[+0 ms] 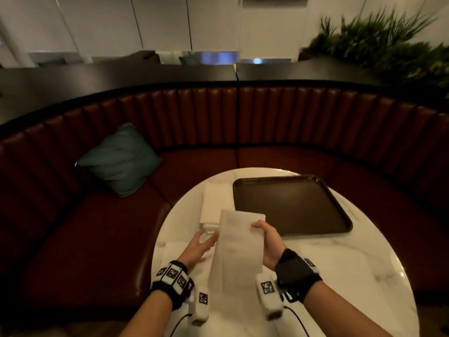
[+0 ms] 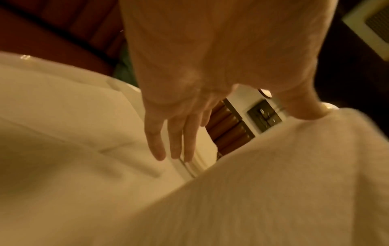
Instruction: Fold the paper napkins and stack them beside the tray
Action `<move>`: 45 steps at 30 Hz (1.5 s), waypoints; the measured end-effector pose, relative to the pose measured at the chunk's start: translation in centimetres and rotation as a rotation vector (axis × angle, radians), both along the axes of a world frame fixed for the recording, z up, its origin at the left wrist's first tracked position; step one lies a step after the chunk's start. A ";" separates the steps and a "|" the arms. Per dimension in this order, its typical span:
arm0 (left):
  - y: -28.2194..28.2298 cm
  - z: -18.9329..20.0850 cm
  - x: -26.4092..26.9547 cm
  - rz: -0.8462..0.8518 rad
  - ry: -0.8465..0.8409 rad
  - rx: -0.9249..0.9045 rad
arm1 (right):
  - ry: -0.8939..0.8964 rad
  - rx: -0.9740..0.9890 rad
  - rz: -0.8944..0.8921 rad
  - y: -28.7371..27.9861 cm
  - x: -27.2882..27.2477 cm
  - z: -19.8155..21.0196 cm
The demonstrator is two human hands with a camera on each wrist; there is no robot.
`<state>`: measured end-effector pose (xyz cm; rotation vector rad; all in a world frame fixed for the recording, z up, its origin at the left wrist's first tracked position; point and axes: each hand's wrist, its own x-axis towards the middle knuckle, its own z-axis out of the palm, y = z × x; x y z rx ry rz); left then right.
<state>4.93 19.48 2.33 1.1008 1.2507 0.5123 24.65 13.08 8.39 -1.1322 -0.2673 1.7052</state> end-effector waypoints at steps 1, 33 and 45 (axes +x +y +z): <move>0.3 0.6 0.2 -0.014 -0.035 -0.020 | -0.015 0.013 -0.015 0.6 0.4 0.9; 2.4 3.4 4.4 0.009 -0.234 0.385 | -0.586 0.296 0.007 6.8 2.2 1.7; 15.7 0.6 4.6 0.017 0.157 0.343 | -0.715 0.238 -0.099 7.1 6.6 -3.2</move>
